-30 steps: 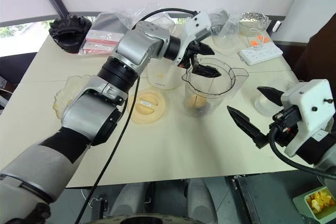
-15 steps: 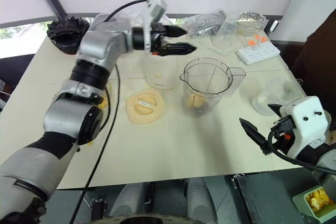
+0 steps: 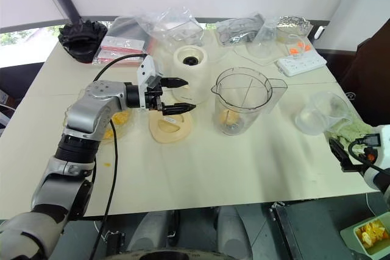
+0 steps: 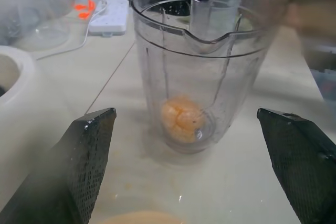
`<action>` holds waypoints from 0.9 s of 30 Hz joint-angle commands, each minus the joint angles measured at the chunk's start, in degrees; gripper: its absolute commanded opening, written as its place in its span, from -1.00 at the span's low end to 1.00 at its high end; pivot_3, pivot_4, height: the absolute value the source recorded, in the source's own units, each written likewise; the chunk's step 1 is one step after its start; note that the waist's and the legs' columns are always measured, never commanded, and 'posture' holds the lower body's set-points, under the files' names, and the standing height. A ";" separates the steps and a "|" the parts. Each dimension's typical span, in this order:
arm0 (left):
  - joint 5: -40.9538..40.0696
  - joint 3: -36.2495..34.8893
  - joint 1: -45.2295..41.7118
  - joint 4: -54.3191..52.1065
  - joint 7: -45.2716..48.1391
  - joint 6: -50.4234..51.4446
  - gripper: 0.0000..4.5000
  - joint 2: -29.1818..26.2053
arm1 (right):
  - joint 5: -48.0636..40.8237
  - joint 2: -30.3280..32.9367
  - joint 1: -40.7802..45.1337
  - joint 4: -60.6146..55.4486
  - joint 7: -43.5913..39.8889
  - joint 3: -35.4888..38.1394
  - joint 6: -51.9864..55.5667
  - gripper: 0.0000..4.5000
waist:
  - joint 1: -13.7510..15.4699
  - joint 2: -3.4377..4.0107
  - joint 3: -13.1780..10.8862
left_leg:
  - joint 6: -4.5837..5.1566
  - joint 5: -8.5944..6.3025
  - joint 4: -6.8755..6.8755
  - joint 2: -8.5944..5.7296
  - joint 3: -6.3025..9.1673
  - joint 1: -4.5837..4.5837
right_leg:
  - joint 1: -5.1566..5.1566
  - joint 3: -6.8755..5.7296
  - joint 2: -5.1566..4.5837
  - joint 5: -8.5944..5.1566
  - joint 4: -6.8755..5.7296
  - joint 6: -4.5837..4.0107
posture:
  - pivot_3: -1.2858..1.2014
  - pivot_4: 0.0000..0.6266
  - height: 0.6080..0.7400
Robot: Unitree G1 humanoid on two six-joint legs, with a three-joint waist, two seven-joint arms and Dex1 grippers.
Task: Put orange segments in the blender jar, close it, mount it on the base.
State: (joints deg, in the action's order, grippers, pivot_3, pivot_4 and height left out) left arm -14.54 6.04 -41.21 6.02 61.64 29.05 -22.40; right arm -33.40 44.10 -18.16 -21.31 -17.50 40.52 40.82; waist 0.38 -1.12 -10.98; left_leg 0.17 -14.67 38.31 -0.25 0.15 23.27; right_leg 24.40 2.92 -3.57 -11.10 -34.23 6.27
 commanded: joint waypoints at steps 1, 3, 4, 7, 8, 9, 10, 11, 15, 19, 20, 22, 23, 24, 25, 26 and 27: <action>-1.31 0.54 1.17 -2.67 -0.76 -0.95 0.99 0.46 | 2.37 0.47 4.86 5.54 0.12 -0.05 -1.76 1.00 | -0.22 0.12 0.06 | 0.00 0.00 -0.01 -0.01 0.01 0.00 | 0.01 0.00 0.01 0.00 -0.03 0.00 | 0.03 -0.52 1.00; -1.68 0.94 2.12 -3.81 -0.80 -0.90 0.99 0.57 | 4.49 0.66 7.21 9.48 -0.24 -1.27 -3.14 1.00 | -0.21 0.13 0.07 | 0.00 0.00 -0.03 -0.01 0.06 -0.01 | 0.02 -0.02 0.10 0.00 -0.07 0.00 | 0.03 -0.52 1.00; -1.96 1.03 2.61 -4.40 -0.71 -0.80 0.99 0.46 | 5.50 0.58 8.49 11.48 -0.29 -2.08 -3.95 1.00 | -0.20 0.14 0.07 | 0.00 0.00 -0.05 0.00 0.08 -0.01 | 0.02 -0.02 0.12 0.00 -0.08 0.00 | 0.03 -0.52 1.00; -2.62 1.00 3.73 -5.77 -1.66 -0.14 0.99 0.39 | 8.37 0.14 12.53 18.29 0.36 -3.85 -6.43 1.00 | -0.26 0.15 0.08 | 0.00 0.00 -0.07 0.00 0.11 -0.01 | 0.03 -0.02 0.17 0.00 -0.08 0.01 | 0.03 -0.52 1.00; -2.46 1.00 3.88 -5.77 -2.17 -0.34 0.99 0.39 | 9.21 0.10 13.56 20.11 0.36 -4.38 -7.24 1.00 | -0.28 0.15 0.08 | 0.01 0.00 -0.07 0.00 0.10 -0.01 | 0.03 -0.01 0.16 0.00 -0.08 0.01 | 0.03 -0.52 1.00; -2.23 1.00 3.97 -5.67 -2.75 -0.54 0.99 0.42 | 9.97 0.02 14.71 22.11 0.51 -4.87 -7.93 1.00 | -0.26 0.16 0.09 | 0.01 0.00 -0.07 0.00 0.09 -0.01 | 0.03 -0.01 0.16 0.01 -0.08 0.01 | 0.03 -0.52 1.00; -2.18 0.96 4.08 -5.75 -3.30 -0.51 0.99 0.42 | 10.81 -0.05 16.07 24.44 0.71 -5.42 -8.97 1.00 | -0.27 0.18 0.09 | 0.01 0.00 -0.07 -0.01 0.10 -0.01 | 0.03 -0.01 0.16 0.01 -0.09 0.01 | 0.03 -0.52 1.00; -2.12 0.98 4.19 -5.90 -3.72 -0.51 0.99 0.36 | 11.53 -0.05 17.20 26.39 0.83 -5.94 -9.82 1.00 | -0.33 0.19 0.10 | 0.01 0.00 -0.06 -0.01 0.09 -0.02 | 0.02 0.00 0.16 0.01 -0.08 0.01 | 0.03 -0.52 1.00; -2.67 1.05 4.60 -6.67 -4.26 -0.16 0.99 -0.03 | 13.24 -0.17 20.23 30.76 0.71 -6.78 -12.57 1.00 | -0.64 0.23 0.12 | 0.01 0.01 -0.06 -0.02 0.07 -0.01 | 0.03 0.01 0.15 0.02 -0.08 0.03 | 0.03 -0.52 1.00; -2.68 1.26 5.06 -7.27 -4.90 -0.12 0.99 -0.69 | 13.59 -0.54 23.64 34.35 0.92 -7.19 -14.00 1.00 | -1.18 0.23 0.12 | 0.01 0.01 -0.06 -0.03 0.07 -0.01 | 0.03 0.02 0.15 0.03 -0.08 0.07 | 0.03 -0.52 1.00; -2.63 1.40 5.18 -7.40 -4.92 -0.12 0.99 -0.90 | 13.93 -0.60 24.44 35.14 1.29 -7.33 -14.55 1.00 | -1.25 0.24 0.13 | 0.01 0.01 -0.06 -0.03 0.08 -0.01 | 0.02 0.02 0.16 0.04 -0.08 0.08 | 0.03 -0.52 1.00; -2.08 1.89 5.44 -7.51 -5.14 -0.28 0.99 -1.34 | 14.58 -0.69 26.11 37.14 1.80 -7.73 -15.67 1.00 | -1.38 0.25 0.13 | 0.01 0.01 -0.07 -0.02 0.08 -0.03 | 0.02 0.02 0.18 0.04 -0.09 0.08 | 0.03 -0.52 1.00; -1.99 2.05 5.53 -7.53 -5.20 -0.37 0.99 -1.52 | 14.79 -0.77 26.65 37.74 1.92 -7.86 -16.01 1.00 | -1.40 0.26 0.14 | 0.01 0.01 -0.07 -0.02 0.07 -0.04 | 0.02 0.02 0.18 0.05 -0.09 0.08 | 0.03 -0.52 1.00; -2.13 2.17 5.74 -7.81 -5.12 -0.35 0.99 -1.70 | 14.85 -0.93 27.19 38.32 1.91 -8.00 -16.25 1.00 | -1.38 0.27 0.14 | 0.01 0.01 -0.07 -0.02 0.08 -0.04 | 0.02 0.03 0.18 0.04 -0.09 0.08 | 0.03 -0.52 1.00; -2.22 2.30 5.94 -8.13 -5.11 -0.32 0.99 -1.83 | 14.75 -1.11 27.67 38.80 1.76 -8.11 -16.31 1.00 | -1.37 0.27 0.14 | 0.01 0.01 -0.07 -0.02 0.08 -0.04 | 0.02 0.03 0.18 0.04 -0.10 0.08 | 0.03 -0.52 1.00; -2.19 2.42 6.09 -8.36 -5.15 -0.33 0.99 -1.97 | 14.70 -1.23 28.07 39.28 1.59 -8.22 -16.40 1.00 | -1.37 0.27 0.14 | 0.01 0.01 -0.07 -0.02 0.08 -0.03 | 0.03 0.03 0.19 0.04 -0.09 0.08 | 0.03 -0.52 1.00; -2.08 2.50 6.17 -8.47 -5.20 -0.40 0.99 -2.10 | 14.79 -1.32 28.41 39.74 1.47 -8.36 -16.63 1.00 | -1.37 0.27 0.14 | 0.01 0.01 -0.07 -0.02 0.08 -0.03 | 0.02 0.03 0.18 0.05 -0.09 0.08 | 0.03 -0.52 1.00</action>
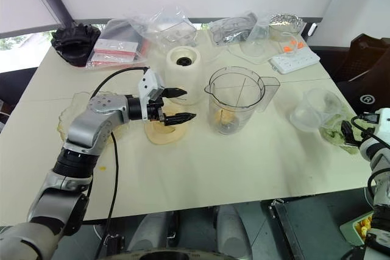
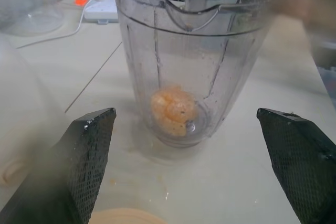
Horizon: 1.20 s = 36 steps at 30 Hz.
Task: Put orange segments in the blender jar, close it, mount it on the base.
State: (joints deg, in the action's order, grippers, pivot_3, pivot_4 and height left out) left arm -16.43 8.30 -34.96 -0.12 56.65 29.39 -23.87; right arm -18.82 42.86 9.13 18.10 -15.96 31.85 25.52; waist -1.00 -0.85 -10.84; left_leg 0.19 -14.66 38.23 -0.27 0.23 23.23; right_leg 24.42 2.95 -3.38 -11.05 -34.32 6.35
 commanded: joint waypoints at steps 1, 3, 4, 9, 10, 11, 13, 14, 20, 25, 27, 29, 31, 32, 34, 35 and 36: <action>-0.13 0.22 -0.07 -2.22 -0.16 -0.91 0.99 -0.80 | 0.35 -0.24 1.33 0.48 -0.05 0.17 -1.45 1.00 | 0.01 0.00 0.00 | 0.00 0.00 0.00 0.00 0.00 0.00 | 0.00 0.00 0.00 0.00 0.00 0.00 | 0.03 -0.52 1.00; -0.04 0.17 -0.08 -2.23 -0.62 -0.90 0.99 -0.91 | 0.41 -0.66 2.18 1.31 -0.06 -0.02 -1.89 1.00 | 0.03 0.00 0.00 | 0.00 0.00 0.00 0.00 0.00 0.00 | 0.00 0.01 0.00 0.00 0.00 0.00 | 0.03 -0.52 1.00; -0.06 0.17 -0.06 -2.27 -0.83 -0.87 0.99 -0.96 | 0.43 -0.84 2.64 1.88 0.02 -0.15 -2.18 1.00 | 0.02 0.00 0.00 | 0.00 0.00 0.00 0.00 0.00 0.00 | 0.00 0.01 0.00 0.00 0.00 0.01 | 0.03 -0.52 1.00; -0.22 0.27 0.29 -2.93 -1.28 -0.76 0.99 -1.37 | 1.89 -1.90 4.65 4.31 1.44 -1.48 -4.99 1.00 | -0.01 0.02 0.00 | 0.00 0.00 0.00 0.00 -0.02 0.00 | 0.00 0.02 -0.01 0.01 0.00 0.01 | 0.03 -0.52 1.00; -0.24 0.29 0.30 -3.03 -1.32 -0.75 0.99 -1.43 | 2.09 -2.17 5.06 4.68 2.00 -1.60 -5.32 1.00 | -0.01 0.02 0.00 | 0.00 0.00 0.00 0.00 -0.01 0.00 | 0.00 0.02 0.00 0.01 0.01 0.02 | 0.03 -0.52 1.00; -0.22 0.30 0.22 -3.00 -1.36 -0.80 0.99 -1.47 | 2.49 -2.36 5.55 5.33 2.54 -1.81 -6.00 1.00 | -0.01 0.02 0.01 | 0.00 0.00 0.00 0.00 -0.01 0.00 | 0.00 0.02 0.00 0.01 0.01 0.02 | 0.03 -0.52 1.00; -0.17 0.28 0.00 -2.85 -1.50 -1.03 0.99 -1.43 | 3.38 -2.52 6.40 6.83 3.55 -2.14 -7.14 1.00 | -0.03 0.02 0.01 | 0.00 0.00 0.00 0.00 -0.01 0.00 | 0.00 0.02 0.00 0.02 0.01 0.02 | 0.03 -0.52 1.00; -0.16 0.23 -0.19 -2.82 -1.73 -1.03 0.99 -1.34 | 3.91 -2.47 6.80 7.92 3.89 -2.35 -7.94 1.00 | -0.05 0.02 0.01 | 0.00 0.00 0.00 0.00 -0.02 0.00 | 0.00 0.03 0.00 0.02 0.00 0.03 | 0.03 -0.52 1.00; -0.21 -0.14 -1.35 -1.67 -1.97 -1.30 0.99 -1.46 | 5.27 -3.15 9.41 12.94 5.72 -3.09 -11.37 1.00 | -0.12 0.02 0.01 | 0.00 0.00 0.00 0.00 -0.02 0.00 | 0.00 0.03 0.00 0.01 0.01 0.02 | 0.03 -0.52 1.00; -0.22 -0.03 -1.36 -2.12 -2.09 -1.07 0.99 -1.53 | 5.42 -3.57 11.56 16.75 6.57 -3.24 -13.84 1.00 | -0.15 0.02 0.01 | 0.00 0.00 -0.01 0.00 -0.02 0.00 | 0.00 0.03 0.01 0.03 0.01 0.06 | 0.03 -0.52 1.00; -0.24 0.01 -1.33 -2.28 -2.12 -0.94 0.99 -1.59 | 5.42 -3.55 12.24 18.16 6.66 -3.41 -14.76 1.00 | -0.16 0.02 0.00 | 0.00 0.00 -0.01 0.00 -0.02 0.00 | 0.00 0.03 0.01 0.05 0.01 0.08 | 0.03 -0.52 1.00; -0.27 0.01 -1.34 -2.31 -2.11 -0.87 0.99 -1.64 | 5.41 -3.47 12.73 19.30 6.69 -3.52 -15.49 1.00 | -0.18 0.02 0.01 | 0.00 0.00 -0.01 0.00 -0.01 0.00 | 0.00 0.03 0.01 0.07 0.01 0.11 | 0.03 -0.52 1.00; -0.29 0.01 -1.35 -2.31 -2.12 -0.87 0.99 -1.66 | 5.39 -3.39 12.95 19.90 6.67 -3.63 -15.93 1.00 | -0.18 0.02 0.00 | 0.00 0.00 -0.01 0.00 -0.01 0.00 | 0.00 0.03 0.01 0.06 0.01 0.11 | 0.03 -0.52 1.00; -0.30 0.02 -1.35 -2.31 -2.12 -0.87 0.99 -1.66 | 5.38 -3.35 13.01 20.10 6.65 -3.68 -16.09 1.00 | -0.18 0.02 0.00 | 0.00 0.00 -0.01 0.00 -0.02 0.00 | 0.00 0.03 0.01 0.06 0.02 0.11 | 0.03 -0.52 1.00; -0.30 -0.22 -1.49 -2.34 -1.99 -0.74 0.99 -2.17 | 5.74 -3.44 14.25 22.68 7.42 -3.80 -17.98 1.00 | -0.19 0.02 0.00 | 0.00 0.00 -0.01 0.00 -0.02 0.00 | 0.00 0.03 0.01 0.06 0.02 0.11 | 0.03 -0.52 1.00; -0.30 -0.29 -1.54 -2.37 -1.96 -0.69 0.99 -2.37 | 5.90 -3.45 14.79 23.87 7.67 -3.90 -18.76 1.00 | -0.21 0.02 0.00 | 0.00 0.00 -0.01 0.00 -0.02 0.00 | 0.00 0.04 0.01 0.06 0.02 0.10 | 0.03 -0.52 1.00; -0.32 -0.32 -1.58 -2.39 -1.97 -0.67 0.99 -2.53 | 6.03 -3.43 15.24 24.90 7.83 -4.03 -19.44 1.00 | -0.24 0.02 0.00 | 0.00 0.00 -0.01 0.00 -0.02 0.00 | 0.00 0.04 0.01 0.06 0.02 0.09 | 0.03 -0.52 1.00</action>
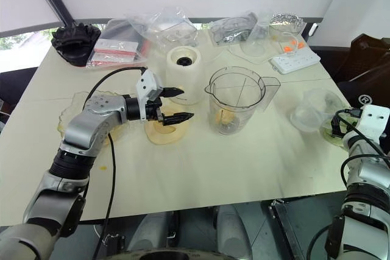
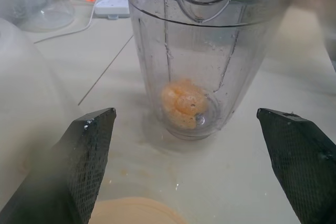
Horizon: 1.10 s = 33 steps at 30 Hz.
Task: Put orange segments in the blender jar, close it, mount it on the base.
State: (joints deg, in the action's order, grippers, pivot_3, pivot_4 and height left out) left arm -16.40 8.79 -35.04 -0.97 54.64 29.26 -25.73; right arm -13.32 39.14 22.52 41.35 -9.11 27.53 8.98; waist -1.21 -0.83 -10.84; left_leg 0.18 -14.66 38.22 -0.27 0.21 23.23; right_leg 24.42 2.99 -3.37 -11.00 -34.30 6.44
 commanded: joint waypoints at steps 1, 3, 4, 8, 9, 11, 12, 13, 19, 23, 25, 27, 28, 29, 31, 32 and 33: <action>-0.38 -0.80 -1.53 -1.58 -0.02 -0.50 0.99 -0.74 | 0.59 0.34 2.12 2.33 1.02 0.18 -3.37 1.00 | -0.02 0.00 0.00 | 0.00 0.00 0.00 0.00 0.00 0.00 | 0.00 0.00 0.00 -0.01 0.00 -0.02 | 0.03 -0.52 1.00; -0.36 -0.77 -1.62 -1.65 -0.15 -0.47 0.99 -0.81 | 0.73 0.38 2.68 3.66 1.08 -0.03 -4.34 1.00 | -0.02 0.00 0.00 | 0.00 0.00 0.00 0.00 0.00 0.00 | 0.00 0.00 0.00 -0.02 0.00 -0.04 | 0.03 -0.52 1.00; -0.37 -0.76 -1.66 -1.68 -0.20 -0.42 0.99 -0.82 | 0.81 0.39 2.90 4.14 1.06 -0.10 -4.68 1.00 | -0.02 0.00 0.00 | 0.00 0.00 -0.01 0.00 0.00 0.00 | 0.00 0.00 0.00 -0.02 0.00 -0.04 | 0.03 -0.52 1.00; -0.39 -0.82 -1.70 -1.84 -0.27 -0.34 1.00 -1.00 | 0.90 0.34 3.56 5.25 0.81 -0.42 -5.89 0.63 | -0.03 0.01 0.00 | 0.00 0.00 -0.02 0.00 0.00 0.00 | 0.00 0.00 0.00 0.00 0.02 0.01 | 0.03 -0.52 1.00; -0.43 -0.85 -1.68 -1.96 -0.26 -0.27 1.00 -1.08 | 0.86 0.34 3.64 5.41 0.70 -0.52 -6.15 0.42 | 0.00 0.00 0.00 | 0.00 0.00 -0.02 0.00 0.00 0.00 | 0.00 0.00 0.00 0.00 0.01 0.01 | 0.03 -0.52 1.00; -0.42 -0.86 -1.66 -2.08 -0.28 -0.19 1.00 -1.21 | 0.74 0.36 3.77 5.84 0.50 -0.75 -6.58 -0.05 | 0.03 0.01 0.00 | 0.00 0.00 -0.02 0.00 0.01 0.00 | 0.00 0.00 0.00 0.00 0.01 0.00 | 0.03 -0.52 1.00; -0.43 -0.87 -1.66 -2.13 -0.26 -0.17 1.00 -1.31 | 0.66 0.29 3.80 6.00 0.43 -0.87 -6.77 -0.24 | 0.05 0.01 0.00 | 0.00 0.00 -0.02 0.00 0.01 0.01 | 0.00 0.00 0.00 0.00 0.01 0.01 | 0.03 -0.52 1.00; -0.40 -0.87 -1.67 -2.13 -0.27 -0.20 1.00 -1.41 | 0.57 0.21 3.84 6.17 0.26 -0.96 -6.97 -0.51 | 0.06 0.01 -0.01 | 0.00 0.00 -0.02 0.00 0.01 0.01 | 0.00 0.00 0.00 0.00 0.02 0.00 | 0.03 -0.52 1.00; -0.42 -0.80 -1.72 -2.13 -0.43 -0.26 1.00 -1.65 | 0.16 -0.13 4.00 6.88 -0.12 -1.32 -7.92 -0.97 | 0.47 -0.02 0.01 | 0.00 0.00 0.00 -0.01 0.09 -0.03 | -0.12 -0.03 0.01 -0.01 0.04 -0.01 | 0.03 -0.52 1.00; -0.56 -0.87 -1.48 -2.65 -0.57 0.01 1.00 -1.86 | -1.42 -1.09 3.46 5.61 -0.69 -0.55 -7.28 -0.97 | 0.08 -0.02 0.01 | 0.00 0.00 -0.01 -0.02 0.03 -0.02 | -0.12 0.01 -0.02 -0.04 0.09 -0.06 | 0.03 -0.52 1.00; -0.58 -0.91 -1.37 -2.73 -0.60 0.03 1.00 -1.93 | -3.03 -1.99 3.04 4.32 -1.07 0.41 -7.07 -0.97 | 0.01 -0.02 0.01 | 0.00 0.00 -0.01 -0.02 0.04 -0.04 | -0.12 0.01 -0.01 -0.03 0.08 -0.05 | 0.03 -0.52 1.00; -0.66 -0.99 -1.32 -2.79 -0.64 0.13 1.00 -1.98 | -5.46 -3.24 2.65 2.26 -1.03 2.38 -6.70 -0.97 | 0.00 -0.02 0.01 | 0.00 0.00 -0.01 0.00 0.06 -0.05 | -0.12 0.00 0.03 -0.02 0.06 -0.03 | 0.03 -0.52 1.00; -0.71 -1.02 -1.32 -2.83 -0.66 0.20 1.00 -2.00 | -7.10 -4.00 2.52 0.88 -0.79 3.74 -6.12 -0.97 | -0.01 -0.02 0.01 | 0.00 0.00 -0.01 0.01 0.07 -0.06 | -0.12 0.00 0.04 -0.01 0.05 -0.02 | 0.03 -0.52 1.00; -0.75 -1.04 -1.32 -2.87 -0.70 0.25 1.00 -2.00 | -8.70 -4.72 2.39 -0.49 -0.51 5.04 -5.42 -0.97 | -0.05 -0.02 0.01 | 0.00 0.00 -0.01 0.01 0.07 -0.06 | -0.12 0.00 0.04 -0.01 0.05 -0.03 | 0.03 -0.52 1.00; -0.86 -1.10 -1.26 -2.93 -0.80 0.35 1.00 -1.95 | -11.58 -6.21 2.02 -3.57 0.11 7.34 -4.42 -0.97 | -0.16 -0.01 0.01 | 0.00 0.00 -0.01 0.02 0.06 -0.07 | -0.12 0.01 0.04 0.01 0.04 0.01 | 0.03 -0.52 1.00; -1.04 -1.20 -1.23 -2.86 -0.79 0.37 1.00 -1.86 | -13.07 -6.92 1.86 -5.33 0.27 8.35 -3.78 -0.97 | -0.17 0.00 0.00 | 0.00 0.00 -0.02 0.02 0.07 -0.07 | -0.12 0.01 0.04 0.03 0.04 0.05 | 0.03 -0.52 1.00; -1.16 -1.27 -1.21 -2.81 -0.79 0.39 1.00 -1.80 | -14.03 -7.40 1.70 -6.64 0.41 8.99 -3.21 -0.97 | -0.19 0.00 0.00 | 0.00 0.00 -0.02 0.02 0.06 -0.07 | -0.11 0.01 0.04 0.04 0.04 0.06 | 0.03 -0.52 1.00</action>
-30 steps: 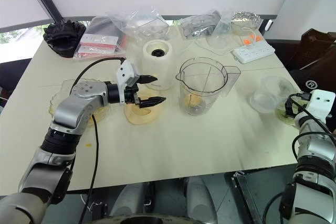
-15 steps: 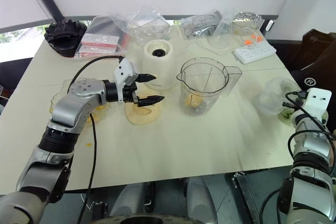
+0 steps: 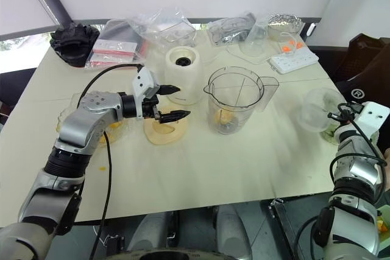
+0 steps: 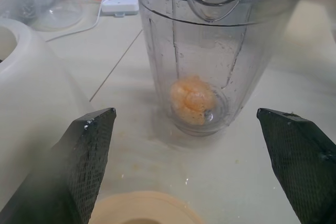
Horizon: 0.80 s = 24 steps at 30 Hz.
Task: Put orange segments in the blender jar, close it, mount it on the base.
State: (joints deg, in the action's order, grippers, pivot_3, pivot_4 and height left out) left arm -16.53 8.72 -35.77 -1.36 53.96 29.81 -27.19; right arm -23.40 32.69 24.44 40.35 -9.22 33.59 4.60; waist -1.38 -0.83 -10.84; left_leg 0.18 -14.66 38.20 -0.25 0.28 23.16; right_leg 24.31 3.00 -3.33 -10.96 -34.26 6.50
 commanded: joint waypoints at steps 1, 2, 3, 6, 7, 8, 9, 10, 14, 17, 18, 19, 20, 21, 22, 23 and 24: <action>-1.32 -1.43 -0.32 -2.45 -0.16 -0.30 1.00 -0.16 | -5.07 -1.65 -0.52 -7.86 0.72 3.56 1.86 -0.97 | 0.01 0.03 -0.01 | 0.00 0.00 0.00 0.00 0.00 0.00 | 0.00 0.00 0.00 0.01 0.00 0.01 | 0.03 -0.52 1.00; -1.55 -1.56 -0.20 -2.49 -0.23 -0.28 1.00 -0.09 | -5.87 -2.13 -0.83 -9.72 0.99 3.94 2.53 -0.97 | -0.01 0.04 -0.02 | 0.00 0.00 -0.02 0.01 0.00 0.00 | 0.01 0.00 0.00 0.01 0.00 0.01 | 0.03 -0.52 1.00; -2.05 -1.86 -0.11 -2.53 -0.15 -0.25 1.00 0.07 | -6.51 -2.53 -1.06 -11.62 1.36 4.22 3.24 -0.97 | -0.01 0.11 -0.04 | 0.00 0.00 -0.02 0.01 0.00 0.01 | 0.03 0.00 0.00 0.01 0.00 0.02 | 0.03 -0.52 1.00; -4.72 -2.87 0.38 -4.00 1.41 0.83 1.00 -0.22 | -8.02 -3.02 -1.84 -17.20 2.36 4.44 6.00 -0.97 | 0.02 0.25 -0.06 | 0.00 0.00 -0.02 0.01 -0.02 0.04 | 0.06 0.01 -0.02 0.01 0.00 0.03 | 0.03 -0.52 1.00; -5.43 -3.11 0.45 -4.41 1.73 1.26 1.00 -0.37 | -8.55 -3.05 -1.96 -18.76 2.70 4.59 7.00 -0.97 | 0.07 0.26 -0.05 | 0.00 0.00 -0.02 0.01 -0.02 0.07 | 0.11 0.01 -0.02 0.02 -0.01 0.03 | 0.03 -0.52 1.00; -5.86 -3.23 0.47 -4.65 1.84 1.54 1.00 -0.48 | -8.92 -3.08 -2.06 -19.79 3.00 4.71 7.72 -0.97 | 0.13 0.27 -0.05 | 0.00 0.00 -0.02 0.02 -0.02 0.07 | 0.11 0.01 -0.02 0.02 -0.02 0.03 | 0.03 -0.52 1.00; -6.43 -3.32 0.54 -4.97 2.21 1.88 1.00 -0.76 | -9.70 -3.10 -2.06 -21.33 3.42 5.06 8.76 -0.97 | 0.17 0.27 -0.05 | 0.00 0.00 -0.02 0.02 -0.02 0.07 | 0.11 0.01 -0.02 0.02 -0.02 0.03 | 0.03 -0.52 1.00; -6.79 -3.25 0.53 -5.12 2.59 1.94 1.00 -1.05 | -10.26 -3.01 -1.98 -22.69 3.76 5.29 9.62 -0.97 | 0.19 0.27 -0.05 | 0.00 0.00 -0.02 0.01 -0.01 0.07 | 0.11 0.00 -0.02 0.02 -0.03 0.03 | 0.03 -0.52 1.00; -7.14 -2.93 0.23 -4.83 2.80 1.85 1.00 -1.44 | -11.42 -1.67 -1.85 -29.15 4.99 5.32 13.35 -0.97 | 0.22 0.29 -0.04 | 0.00 0.00 -0.02 0.01 0.00 0.07 | 0.12 0.00 -0.01 0.00 -0.04 0.00 | 0.03 -0.52 1.00; -6.98 -2.66 -0.16 -4.16 2.63 1.48 1.00 -1.33 | -11.86 0.78 -1.09 -35.35 6.13 5.22 17.48 -0.97 | 0.28 0.37 -0.05 | 0.00 0.00 -0.02 0.01 -0.02 0.09 | 0.13 0.01 -0.02 -0.06 -0.04 -0.10 | 0.03 -0.52 1.00; -6.86 -2.55 -0.19 -4.07 2.65 1.25 1.00 -1.30 | -12.18 1.76 -0.96 -37.38 6.29 5.16 19.15 -0.97 | 0.32 0.38 -0.05 | 0.00 0.00 -0.02 0.00 -0.02 0.11 | 0.15 0.01 -0.03 -0.06 -0.04 -0.10 | 0.03 -0.52 1.00; -6.73 -2.43 -0.23 -3.99 2.67 1.00 1.00 -1.25 | -12.34 2.73 -0.99 -39.18 6.35 5.00 20.67 -0.97 | 0.33 0.38 -0.05 | 0.00 0.00 -0.02 0.00 -0.02 0.11 | 0.16 0.01 -0.03 -0.07 -0.04 -0.10 | 0.03 -0.52 1.00; -6.62 -2.35 -0.35 -3.86 2.57 0.89 1.00 -1.13 | -12.51 3.59 -1.08 -40.88 6.29 4.84 21.89 -0.97 | 0.36 0.38 -0.05 | 0.00 0.00 -0.03 0.00 -0.01 0.12 | 0.17 0.00 -0.02 -0.07 -0.03 -0.11 | 0.03 -0.52 1.00; -6.62 -2.42 -0.58 -3.60 2.20 0.91 1.00 -0.80 | -12.96 4.39 -1.14 -43.08 6.51 4.66 23.58 -0.97 | 0.37 0.38 -0.05 | 0.00 0.00 -0.03 0.00 -0.01 0.12 | 0.16 0.00 -0.02 -0.07 -0.03 -0.11 | 0.03 -0.52 1.00; -6.61 -2.47 -0.83 -3.32 1.87 0.92 1.00 -0.47 | -13.22 5.03 -1.22 -44.84 6.65 4.47 24.96 -0.97 | 0.38 0.38 -0.05 | 0.00 0.00 -0.04 0.00 -0.01 0.12 | 0.17 0.00 -0.02 -0.08 -0.03 -0.11 | 0.03 -0.52 1.00; -6.60 -2.45 -1.07 -3.04 1.68 0.89 1.00 -0.25 | -13.22 5.85 -1.47 -46.77 6.57 4.10 26.25 -0.97 | 0.40 0.38 -0.05 | 0.00 0.00 -0.04 0.01 0.00 0.12 | 0.17 -0.01 -0.01 -0.08 -0.03 -0.11 | 0.03 -0.52 1.00; -6.58 -2.38 -1.26 -2.78 1.63 0.81 1.00 -0.10 | -13.27 6.75 -1.72 -48.95 6.52 3.72 27.83 -0.97 | 0.41 0.38 -0.05 | 0.00 0.00 -0.04 0.00 -0.01 0.12 | 0.17 0.00 -0.01 -0.08 -0.03 -0.11 | 0.03 -0.52 1.00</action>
State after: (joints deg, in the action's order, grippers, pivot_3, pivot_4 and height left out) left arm -23.07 7.18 -35.74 -3.48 55.90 31.82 -27.36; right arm -35.29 37.44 22.03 -3.40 -2.58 36.92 31.31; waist -0.97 -0.45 -10.88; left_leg 0.19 -14.66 38.16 -0.24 0.26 23.28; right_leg 24.48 2.99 -3.34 -11.04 -34.29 6.38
